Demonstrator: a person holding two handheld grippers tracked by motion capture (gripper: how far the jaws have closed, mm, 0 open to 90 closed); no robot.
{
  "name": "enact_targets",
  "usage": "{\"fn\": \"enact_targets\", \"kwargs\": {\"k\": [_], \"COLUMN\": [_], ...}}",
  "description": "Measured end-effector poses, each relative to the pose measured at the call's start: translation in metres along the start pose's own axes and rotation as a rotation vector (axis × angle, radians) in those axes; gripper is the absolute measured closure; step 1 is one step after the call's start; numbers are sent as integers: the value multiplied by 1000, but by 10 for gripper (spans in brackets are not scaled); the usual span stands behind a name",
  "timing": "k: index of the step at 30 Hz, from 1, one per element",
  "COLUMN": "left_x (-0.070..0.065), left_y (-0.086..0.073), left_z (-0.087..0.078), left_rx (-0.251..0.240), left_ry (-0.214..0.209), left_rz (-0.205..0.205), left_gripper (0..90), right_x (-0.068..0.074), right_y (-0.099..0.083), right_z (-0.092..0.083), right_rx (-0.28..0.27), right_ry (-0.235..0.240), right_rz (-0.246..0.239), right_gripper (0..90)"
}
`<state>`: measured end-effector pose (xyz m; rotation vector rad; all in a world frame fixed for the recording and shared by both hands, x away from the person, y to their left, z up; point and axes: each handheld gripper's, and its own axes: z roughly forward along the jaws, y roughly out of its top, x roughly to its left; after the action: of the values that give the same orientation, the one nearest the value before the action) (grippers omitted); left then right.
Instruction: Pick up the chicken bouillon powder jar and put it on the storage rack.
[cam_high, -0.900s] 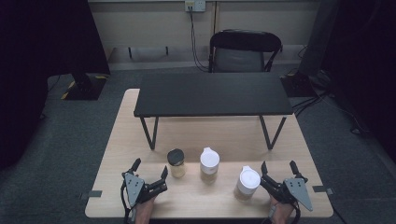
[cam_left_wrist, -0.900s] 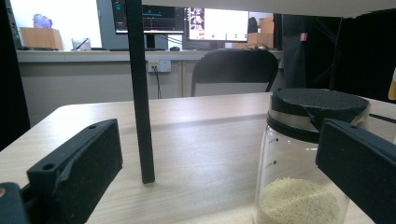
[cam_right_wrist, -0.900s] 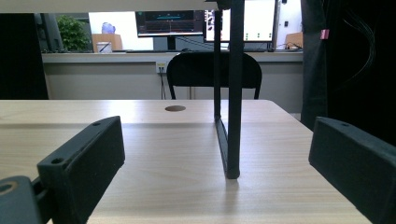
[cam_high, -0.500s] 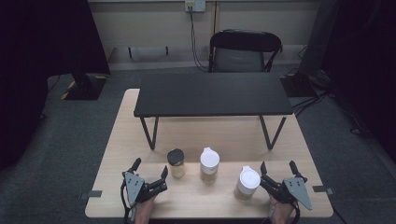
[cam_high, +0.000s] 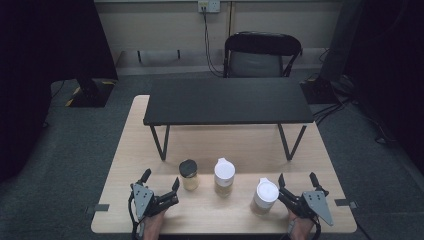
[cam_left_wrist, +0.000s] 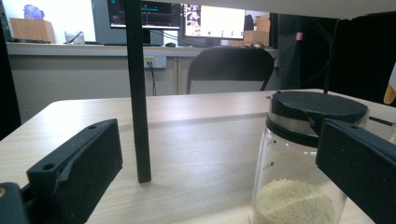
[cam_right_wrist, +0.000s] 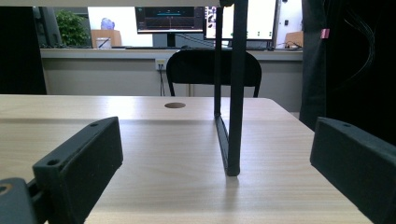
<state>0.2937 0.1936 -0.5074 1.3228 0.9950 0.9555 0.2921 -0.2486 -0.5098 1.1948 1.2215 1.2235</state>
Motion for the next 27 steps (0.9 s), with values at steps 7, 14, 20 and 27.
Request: {"fn": "enact_targets", "kwargs": {"k": [7, 14, 20, 27], "left_x": [-1, -6, -7, -7], "left_y": [2, 9, 14, 17], "left_z": [-4, -7, -8, -10], "left_rx": [-4, -6, -13, -18], "left_ry": [-8, -28, -32, -30], "left_rz": [5, 14, 9, -1], "left_gripper": [0, 0, 0, 2], "right_x": [1, 0, 0, 0], "right_y": [0, 0, 0, 0], "right_z": [0, 0, 0, -1], "right_rx": [0, -1, -1, -4], "right_ry": [1, 3, 1, -2], "right_rz": [-11, 0, 3, 5], "right_gripper": [15, 20, 21, 21]}}
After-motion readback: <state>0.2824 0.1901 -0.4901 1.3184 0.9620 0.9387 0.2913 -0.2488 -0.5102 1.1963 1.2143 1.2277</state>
